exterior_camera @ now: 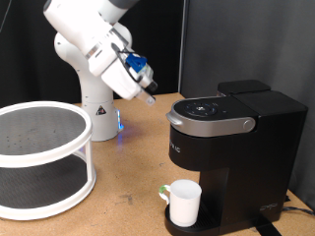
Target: Make a cup of coffee with the keurig machine
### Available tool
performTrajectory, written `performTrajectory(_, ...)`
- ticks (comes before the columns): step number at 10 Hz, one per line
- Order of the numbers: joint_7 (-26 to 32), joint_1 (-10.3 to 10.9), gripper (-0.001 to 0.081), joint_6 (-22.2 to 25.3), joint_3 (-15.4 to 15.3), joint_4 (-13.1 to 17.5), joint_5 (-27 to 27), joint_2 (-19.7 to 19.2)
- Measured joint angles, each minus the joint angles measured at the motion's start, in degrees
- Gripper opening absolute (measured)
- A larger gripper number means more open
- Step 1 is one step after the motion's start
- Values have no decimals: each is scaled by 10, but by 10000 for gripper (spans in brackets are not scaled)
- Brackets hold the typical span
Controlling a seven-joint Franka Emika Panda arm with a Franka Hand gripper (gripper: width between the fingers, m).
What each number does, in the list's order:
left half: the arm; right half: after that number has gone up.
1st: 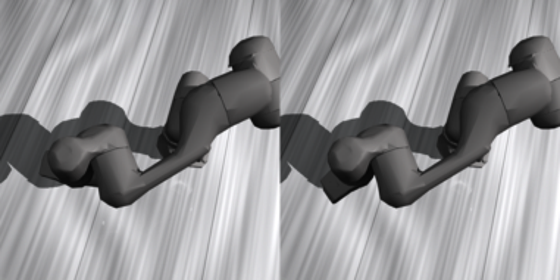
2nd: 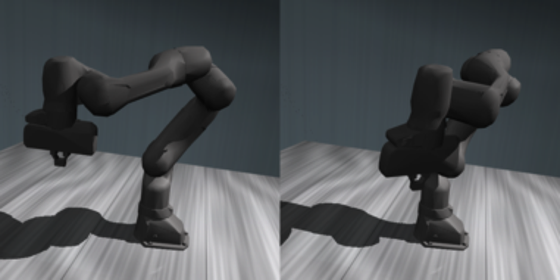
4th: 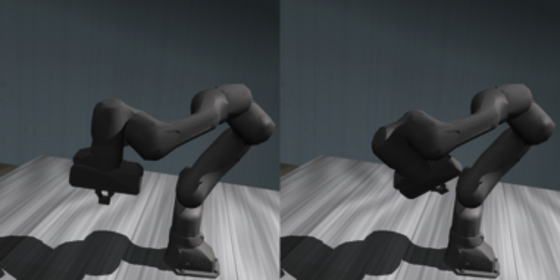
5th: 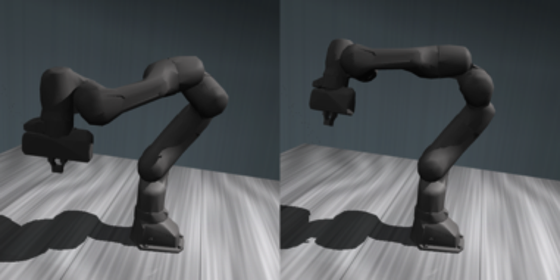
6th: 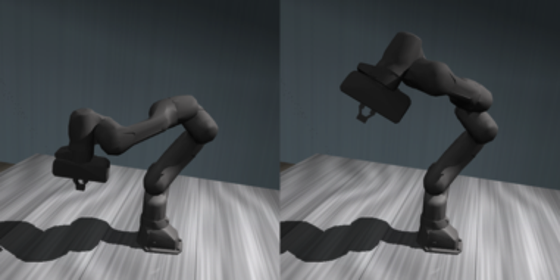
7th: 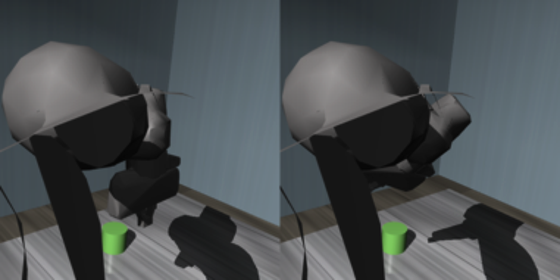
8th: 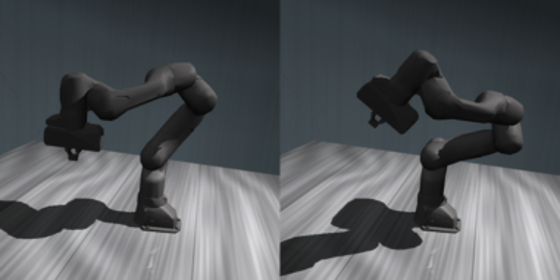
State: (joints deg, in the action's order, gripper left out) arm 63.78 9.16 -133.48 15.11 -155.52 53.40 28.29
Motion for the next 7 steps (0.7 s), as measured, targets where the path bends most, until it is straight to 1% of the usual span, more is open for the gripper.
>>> performTrajectory(2, -26, -3, 805, 8, -2, 11, -10, 32)
performTrajectory(3, -45, -6, 805, 21, -2, 18, -18, 47)
performTrajectory(4, -58, -10, 805, 31, -2, 18, -24, 61)
performTrajectory(6, -58, -9, 805, 31, -2, 20, -22, 60)
performTrajectory(7, -69, -7, 805, 31, -4, 30, -19, 58)
